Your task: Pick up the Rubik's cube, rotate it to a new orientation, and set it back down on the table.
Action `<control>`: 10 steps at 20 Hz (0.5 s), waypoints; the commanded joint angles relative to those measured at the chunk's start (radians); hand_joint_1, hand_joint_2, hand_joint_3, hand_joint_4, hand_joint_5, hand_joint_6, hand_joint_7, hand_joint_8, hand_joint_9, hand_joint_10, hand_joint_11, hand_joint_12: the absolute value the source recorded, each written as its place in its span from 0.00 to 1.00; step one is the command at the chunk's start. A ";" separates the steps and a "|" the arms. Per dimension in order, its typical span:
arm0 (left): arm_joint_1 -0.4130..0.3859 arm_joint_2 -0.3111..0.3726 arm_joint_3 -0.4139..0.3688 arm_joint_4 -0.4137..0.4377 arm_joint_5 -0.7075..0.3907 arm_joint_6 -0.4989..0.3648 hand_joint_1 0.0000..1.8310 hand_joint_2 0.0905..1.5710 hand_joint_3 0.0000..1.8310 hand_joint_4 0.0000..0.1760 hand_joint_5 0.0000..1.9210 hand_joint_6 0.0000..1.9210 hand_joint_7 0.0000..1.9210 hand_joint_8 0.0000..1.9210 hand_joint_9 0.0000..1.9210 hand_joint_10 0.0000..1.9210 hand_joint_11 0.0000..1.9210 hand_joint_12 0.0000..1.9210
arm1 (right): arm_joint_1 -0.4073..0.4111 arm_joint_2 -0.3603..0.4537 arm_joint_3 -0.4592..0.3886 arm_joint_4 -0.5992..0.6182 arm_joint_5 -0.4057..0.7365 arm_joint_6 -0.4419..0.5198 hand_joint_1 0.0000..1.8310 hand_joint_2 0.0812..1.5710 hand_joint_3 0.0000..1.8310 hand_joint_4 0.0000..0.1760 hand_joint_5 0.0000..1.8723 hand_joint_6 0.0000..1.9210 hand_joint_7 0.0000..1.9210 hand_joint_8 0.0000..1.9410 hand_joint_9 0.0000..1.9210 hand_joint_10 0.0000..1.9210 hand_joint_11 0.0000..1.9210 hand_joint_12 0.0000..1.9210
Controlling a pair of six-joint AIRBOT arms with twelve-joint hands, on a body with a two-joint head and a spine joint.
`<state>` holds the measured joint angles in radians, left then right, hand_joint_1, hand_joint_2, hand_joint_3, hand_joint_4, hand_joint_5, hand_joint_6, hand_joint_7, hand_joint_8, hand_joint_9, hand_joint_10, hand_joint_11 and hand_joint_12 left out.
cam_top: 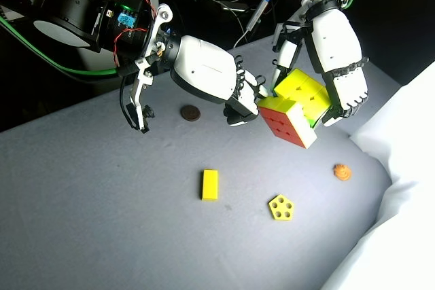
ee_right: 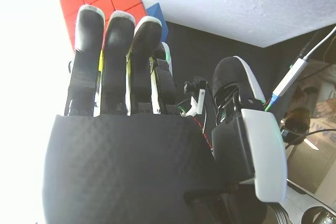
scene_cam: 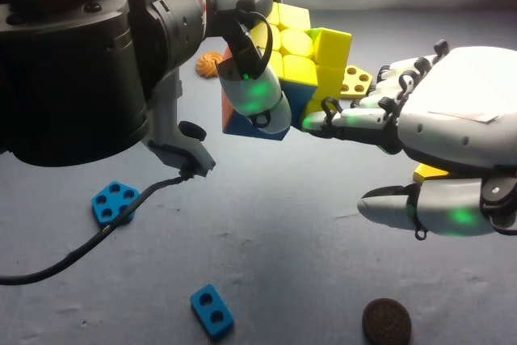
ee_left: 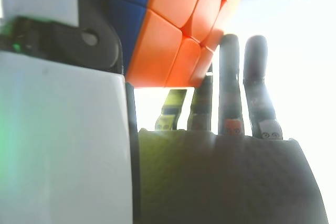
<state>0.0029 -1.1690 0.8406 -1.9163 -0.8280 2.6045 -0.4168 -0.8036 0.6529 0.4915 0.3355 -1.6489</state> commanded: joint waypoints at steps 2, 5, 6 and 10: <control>-0.021 0.005 -0.003 0.059 0.044 -0.014 0.63 0.69 0.00 0.00 0.07 0.77 0.02 0.86 0.04 0.88 0.01 0.92 | 0.006 -0.017 0.021 0.049 0.118 -0.058 0.09 0.84 0.00 0.00 0.12 0.00 0.23 0.92 0.24 1.00 0.17 1.00; -0.021 0.005 -0.003 0.059 0.044 -0.014 0.62 0.71 0.00 0.00 0.01 0.85 0.01 0.88 0.04 0.88 0.02 0.90 | 0.005 -0.031 0.034 0.054 0.126 -0.058 0.11 0.83 0.00 0.00 0.13 0.00 0.24 0.91 0.24 1.00 0.18 1.00; -0.021 0.005 -0.003 0.059 0.044 -0.014 0.61 0.72 0.00 0.00 0.00 0.86 0.00 0.88 0.03 0.89 0.01 0.90 | 0.005 -0.035 0.036 0.054 0.128 -0.058 0.11 0.83 0.00 0.00 0.13 0.00 0.23 0.90 0.24 1.00 0.17 1.00; -0.022 0.005 -0.003 0.059 0.044 -0.014 0.59 0.72 0.00 0.00 0.03 0.81 0.01 0.85 0.04 0.86 0.01 0.91 | 0.004 -0.039 0.036 0.055 0.132 -0.062 0.11 0.84 0.00 0.00 0.12 0.00 0.21 0.93 0.23 1.00 0.16 1.00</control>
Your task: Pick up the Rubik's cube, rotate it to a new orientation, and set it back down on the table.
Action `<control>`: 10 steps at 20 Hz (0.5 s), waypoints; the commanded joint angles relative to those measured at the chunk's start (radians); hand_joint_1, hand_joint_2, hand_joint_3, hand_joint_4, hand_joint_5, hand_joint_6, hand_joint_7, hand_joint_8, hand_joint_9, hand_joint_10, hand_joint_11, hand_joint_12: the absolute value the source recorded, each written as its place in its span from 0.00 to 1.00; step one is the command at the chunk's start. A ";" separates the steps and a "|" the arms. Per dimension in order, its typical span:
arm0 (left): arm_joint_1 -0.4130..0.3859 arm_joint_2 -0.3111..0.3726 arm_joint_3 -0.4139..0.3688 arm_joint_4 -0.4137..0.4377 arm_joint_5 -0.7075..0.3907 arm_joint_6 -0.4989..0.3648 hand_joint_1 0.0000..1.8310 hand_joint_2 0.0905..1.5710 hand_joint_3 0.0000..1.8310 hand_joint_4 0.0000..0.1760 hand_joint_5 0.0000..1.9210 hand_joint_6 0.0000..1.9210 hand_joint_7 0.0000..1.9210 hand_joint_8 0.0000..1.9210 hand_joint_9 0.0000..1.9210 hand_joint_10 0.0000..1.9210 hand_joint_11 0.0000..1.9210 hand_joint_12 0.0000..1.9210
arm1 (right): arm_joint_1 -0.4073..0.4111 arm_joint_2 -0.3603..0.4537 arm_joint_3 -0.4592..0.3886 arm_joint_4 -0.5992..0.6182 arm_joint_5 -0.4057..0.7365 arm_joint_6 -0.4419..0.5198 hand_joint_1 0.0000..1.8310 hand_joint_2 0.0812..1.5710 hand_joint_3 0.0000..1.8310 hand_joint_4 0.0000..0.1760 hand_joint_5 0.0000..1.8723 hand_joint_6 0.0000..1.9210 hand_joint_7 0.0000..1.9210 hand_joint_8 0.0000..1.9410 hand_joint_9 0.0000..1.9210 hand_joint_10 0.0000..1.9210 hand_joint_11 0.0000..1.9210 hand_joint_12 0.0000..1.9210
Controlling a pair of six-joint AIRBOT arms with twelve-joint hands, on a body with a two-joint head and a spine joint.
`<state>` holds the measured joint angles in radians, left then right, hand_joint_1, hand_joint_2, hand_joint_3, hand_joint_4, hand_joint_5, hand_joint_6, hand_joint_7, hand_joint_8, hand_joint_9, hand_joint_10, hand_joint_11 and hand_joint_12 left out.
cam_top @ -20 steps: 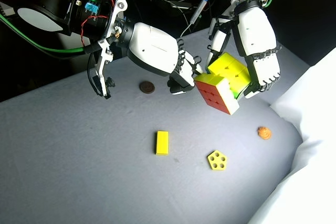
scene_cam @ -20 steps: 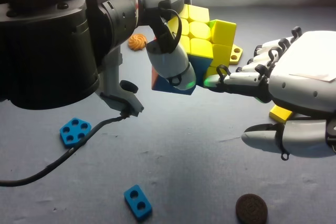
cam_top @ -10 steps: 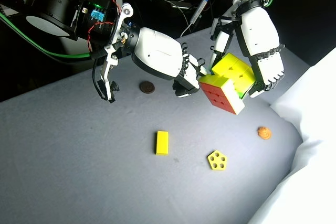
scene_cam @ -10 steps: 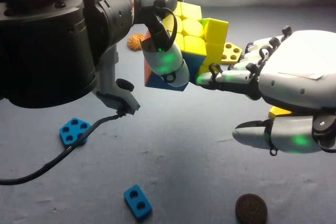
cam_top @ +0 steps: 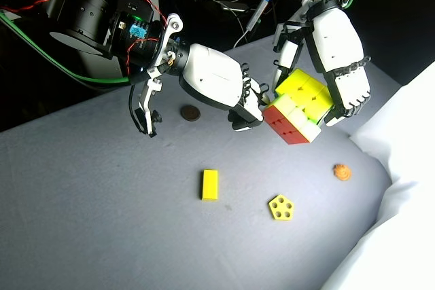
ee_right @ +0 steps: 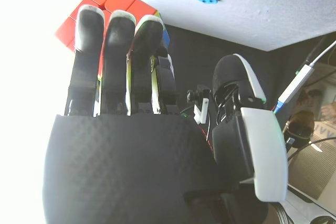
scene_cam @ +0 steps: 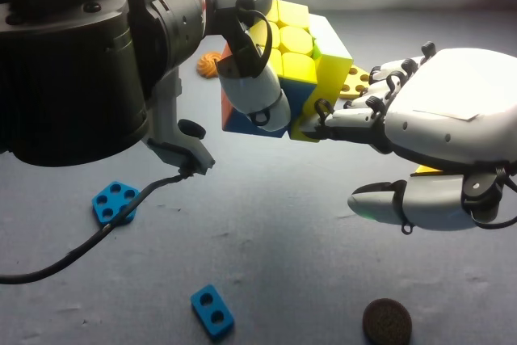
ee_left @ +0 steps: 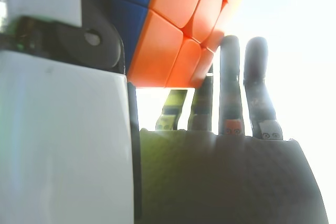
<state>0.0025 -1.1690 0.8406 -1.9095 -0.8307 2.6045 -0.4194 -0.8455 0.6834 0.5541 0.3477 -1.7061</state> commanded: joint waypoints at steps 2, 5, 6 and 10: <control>-0.023 0.005 -0.002 0.052 0.047 -0.014 0.59 0.74 0.01 0.00 0.04 0.79 0.00 0.87 0.04 0.87 0.01 0.91 | 0.006 0.001 0.008 -0.004 0.126 -0.010 0.10 0.84 0.00 0.00 0.13 0.00 0.22 0.90 0.23 1.00 0.16 1.00; -0.023 0.005 -0.002 0.050 0.047 -0.014 0.60 0.73 0.00 0.00 0.04 0.78 0.01 0.86 0.04 0.87 0.01 0.90 | 0.006 -0.012 0.016 0.042 0.134 -0.057 0.10 0.84 0.00 0.00 0.14 0.00 0.22 0.94 0.24 1.00 0.18 1.00; -0.024 0.005 -0.002 0.048 0.047 -0.014 0.61 0.72 0.00 0.00 0.05 0.78 0.01 0.85 0.04 0.87 0.01 0.90 | 0.006 -0.017 0.020 0.043 0.135 -0.057 0.09 0.84 0.00 0.00 0.14 0.00 0.22 0.95 0.25 1.00 0.18 1.00; -0.026 0.005 -0.001 0.045 0.047 -0.014 0.62 0.71 0.00 0.00 0.04 0.79 0.01 0.85 0.03 0.87 0.00 0.91 | 0.006 -0.028 0.026 0.044 0.144 -0.059 0.10 0.84 0.00 0.00 0.13 0.00 0.23 0.92 0.23 1.00 0.17 1.00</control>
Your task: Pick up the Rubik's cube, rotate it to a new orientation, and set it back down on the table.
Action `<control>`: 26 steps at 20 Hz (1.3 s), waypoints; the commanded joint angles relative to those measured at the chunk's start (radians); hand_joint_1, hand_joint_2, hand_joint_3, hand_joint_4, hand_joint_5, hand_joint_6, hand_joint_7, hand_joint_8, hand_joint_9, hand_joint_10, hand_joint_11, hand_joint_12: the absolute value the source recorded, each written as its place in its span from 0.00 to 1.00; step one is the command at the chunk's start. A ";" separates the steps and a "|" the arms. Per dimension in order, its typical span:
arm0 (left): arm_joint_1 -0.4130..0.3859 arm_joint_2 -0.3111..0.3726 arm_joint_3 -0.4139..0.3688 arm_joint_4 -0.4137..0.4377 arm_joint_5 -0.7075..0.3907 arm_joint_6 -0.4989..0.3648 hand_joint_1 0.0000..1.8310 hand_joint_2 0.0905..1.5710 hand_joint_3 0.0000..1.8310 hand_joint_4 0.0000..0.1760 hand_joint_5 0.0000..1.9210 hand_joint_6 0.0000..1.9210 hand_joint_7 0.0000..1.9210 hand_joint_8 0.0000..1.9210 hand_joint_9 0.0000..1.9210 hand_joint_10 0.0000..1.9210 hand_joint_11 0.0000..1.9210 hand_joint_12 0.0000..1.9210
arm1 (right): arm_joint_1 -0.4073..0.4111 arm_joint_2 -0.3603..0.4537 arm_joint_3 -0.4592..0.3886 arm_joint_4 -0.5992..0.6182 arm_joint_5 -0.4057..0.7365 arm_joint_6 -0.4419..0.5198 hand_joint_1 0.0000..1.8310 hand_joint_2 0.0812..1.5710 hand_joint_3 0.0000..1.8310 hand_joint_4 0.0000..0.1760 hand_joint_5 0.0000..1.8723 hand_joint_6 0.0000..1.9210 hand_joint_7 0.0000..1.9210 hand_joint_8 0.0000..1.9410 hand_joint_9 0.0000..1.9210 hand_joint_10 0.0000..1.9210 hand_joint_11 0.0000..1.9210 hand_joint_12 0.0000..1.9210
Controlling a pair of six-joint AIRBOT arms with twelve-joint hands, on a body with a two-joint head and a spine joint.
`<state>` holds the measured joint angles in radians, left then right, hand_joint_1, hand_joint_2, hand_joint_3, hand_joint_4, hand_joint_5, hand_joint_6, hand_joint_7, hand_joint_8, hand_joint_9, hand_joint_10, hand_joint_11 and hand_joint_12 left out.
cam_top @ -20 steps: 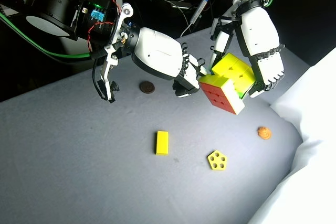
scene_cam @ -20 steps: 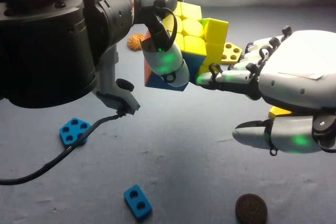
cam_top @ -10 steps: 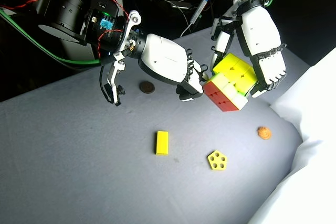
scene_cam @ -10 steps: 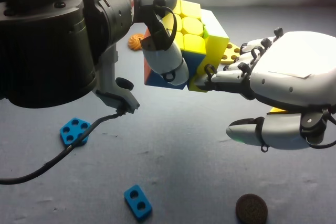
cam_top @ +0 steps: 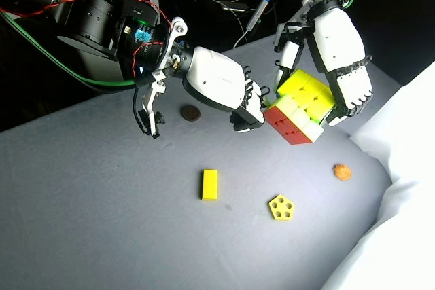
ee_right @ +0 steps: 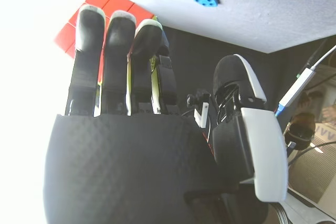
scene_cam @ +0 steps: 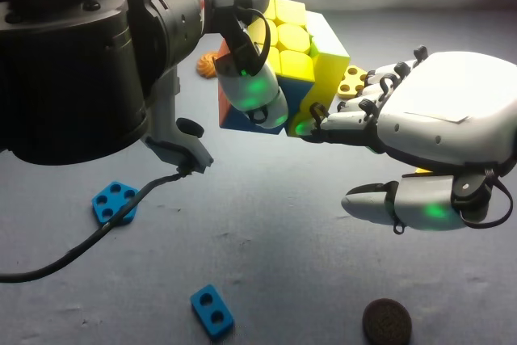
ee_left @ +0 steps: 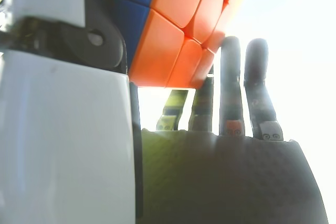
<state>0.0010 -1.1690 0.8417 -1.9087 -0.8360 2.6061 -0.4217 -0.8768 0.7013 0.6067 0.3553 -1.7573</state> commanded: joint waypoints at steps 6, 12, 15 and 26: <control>-0.025 0.005 -0.003 0.043 0.049 -0.015 0.60 0.72 0.00 0.00 0.05 0.77 0.00 0.86 0.02 0.88 0.00 0.92 | 0.009 -0.015 0.022 0.013 0.152 -0.027 0.08 0.85 0.00 0.00 0.13 0.00 0.22 0.82 0.20 0.99 0.15 1.00; -0.027 0.005 -0.002 0.042 0.049 -0.015 0.62 0.72 0.00 0.00 0.04 0.79 0.01 0.86 0.03 0.87 0.00 0.91 | 0.014 -0.023 0.031 0.021 0.158 -0.030 0.08 0.84 0.00 0.00 0.15 0.00 0.24 0.65 0.20 0.88 0.13 1.00; -0.028 0.005 -0.002 0.042 0.049 -0.015 0.61 0.72 0.00 0.00 0.04 0.78 0.00 0.86 0.03 0.87 0.00 0.91 | 0.021 -0.020 0.029 0.021 0.129 -0.024 0.07 0.84 0.00 0.00 0.15 0.00 0.23 0.64 0.19 0.88 0.12 1.00; -0.030 0.005 -0.002 0.042 0.049 -0.015 0.60 0.74 0.01 0.00 0.02 0.82 0.00 0.87 0.02 0.89 0.00 0.90 | 0.096 0.150 -0.158 0.021 -0.016 0.011 0.08 0.84 0.00 0.00 0.14 0.00 0.22 0.54 0.17 0.85 0.12 1.00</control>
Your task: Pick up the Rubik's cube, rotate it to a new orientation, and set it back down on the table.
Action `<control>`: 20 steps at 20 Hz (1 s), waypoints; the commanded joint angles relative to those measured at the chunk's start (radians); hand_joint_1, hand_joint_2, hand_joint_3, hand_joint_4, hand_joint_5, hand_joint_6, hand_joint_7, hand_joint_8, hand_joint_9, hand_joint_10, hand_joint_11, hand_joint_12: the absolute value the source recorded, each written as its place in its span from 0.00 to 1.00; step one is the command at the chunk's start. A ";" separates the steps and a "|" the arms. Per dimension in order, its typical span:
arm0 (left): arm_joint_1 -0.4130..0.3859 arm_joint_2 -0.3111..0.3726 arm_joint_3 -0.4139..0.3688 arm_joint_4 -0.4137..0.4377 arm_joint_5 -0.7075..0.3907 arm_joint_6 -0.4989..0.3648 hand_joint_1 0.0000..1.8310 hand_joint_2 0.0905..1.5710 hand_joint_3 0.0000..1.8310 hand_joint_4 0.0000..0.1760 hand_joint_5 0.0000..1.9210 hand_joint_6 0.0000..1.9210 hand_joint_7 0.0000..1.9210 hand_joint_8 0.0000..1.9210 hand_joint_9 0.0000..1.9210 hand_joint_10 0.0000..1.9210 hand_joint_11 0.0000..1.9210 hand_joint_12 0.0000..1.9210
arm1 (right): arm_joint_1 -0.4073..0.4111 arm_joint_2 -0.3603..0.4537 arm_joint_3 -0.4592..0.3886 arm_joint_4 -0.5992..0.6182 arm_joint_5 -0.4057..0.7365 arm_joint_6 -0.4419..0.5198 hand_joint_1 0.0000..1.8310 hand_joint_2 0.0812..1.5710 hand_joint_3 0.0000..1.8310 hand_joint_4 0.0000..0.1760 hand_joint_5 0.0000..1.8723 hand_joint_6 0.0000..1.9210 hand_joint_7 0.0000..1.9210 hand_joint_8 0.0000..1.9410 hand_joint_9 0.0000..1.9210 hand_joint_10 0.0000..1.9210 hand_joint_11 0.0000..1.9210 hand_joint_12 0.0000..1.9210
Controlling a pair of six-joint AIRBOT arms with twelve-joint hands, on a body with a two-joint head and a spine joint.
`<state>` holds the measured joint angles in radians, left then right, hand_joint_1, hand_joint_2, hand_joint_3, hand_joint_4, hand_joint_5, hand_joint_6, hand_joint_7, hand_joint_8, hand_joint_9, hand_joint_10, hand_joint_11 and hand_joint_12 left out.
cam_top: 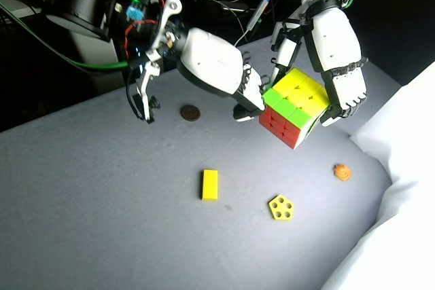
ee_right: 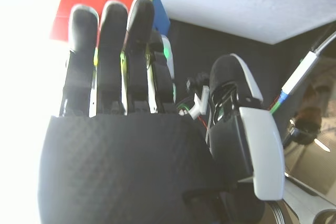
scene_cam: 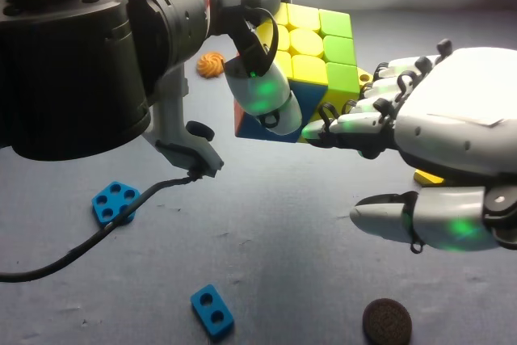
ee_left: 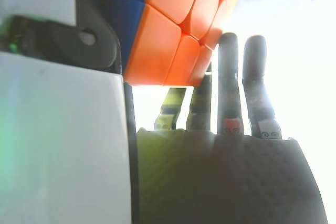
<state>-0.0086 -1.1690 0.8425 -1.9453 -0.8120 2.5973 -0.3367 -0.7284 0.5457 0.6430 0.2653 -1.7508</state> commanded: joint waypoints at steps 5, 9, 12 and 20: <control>-0.020 0.005 -0.003 0.074 0.024 -0.006 0.59 0.71 0.00 0.00 0.06 0.77 0.02 0.84 0.04 0.86 0.00 0.91 | 0.108 0.075 -0.039 -0.015 0.005 0.054 0.03 0.85 0.00 0.00 0.13 0.00 0.23 0.47 0.16 0.82 0.08 1.00; -0.012 0.005 -0.003 0.069 0.024 -0.007 0.61 0.74 0.00 0.00 0.06 0.78 0.02 0.84 0.04 0.85 0.02 0.88 | 0.190 0.097 -0.022 -0.016 0.049 0.063 0.04 0.84 0.00 0.00 0.13 0.00 0.24 0.39 0.17 0.76 0.07 1.00; 0.002 0.004 -0.003 0.068 0.024 -0.023 0.60 0.73 0.00 0.00 0.04 0.80 0.02 0.84 0.04 0.85 0.01 0.88 | 0.214 0.080 0.020 -0.027 0.085 0.068 0.04 0.84 0.00 0.00 0.14 0.00 0.28 0.22 0.20 0.62 0.07 0.96; 0.102 -0.006 -0.005 0.168 0.026 -0.211 0.58 0.75 0.01 0.00 0.05 0.74 0.02 0.81 0.05 0.82 0.00 0.87 | 0.095 0.033 0.085 -0.345 0.337 0.239 0.00 0.84 0.00 0.00 0.10 0.00 0.18 0.00 0.16 0.16 0.00 0.65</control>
<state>0.1070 -1.1786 0.8402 -1.8484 -0.8040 2.3909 -0.2611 -0.7021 0.6323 0.3054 0.4679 -1.5154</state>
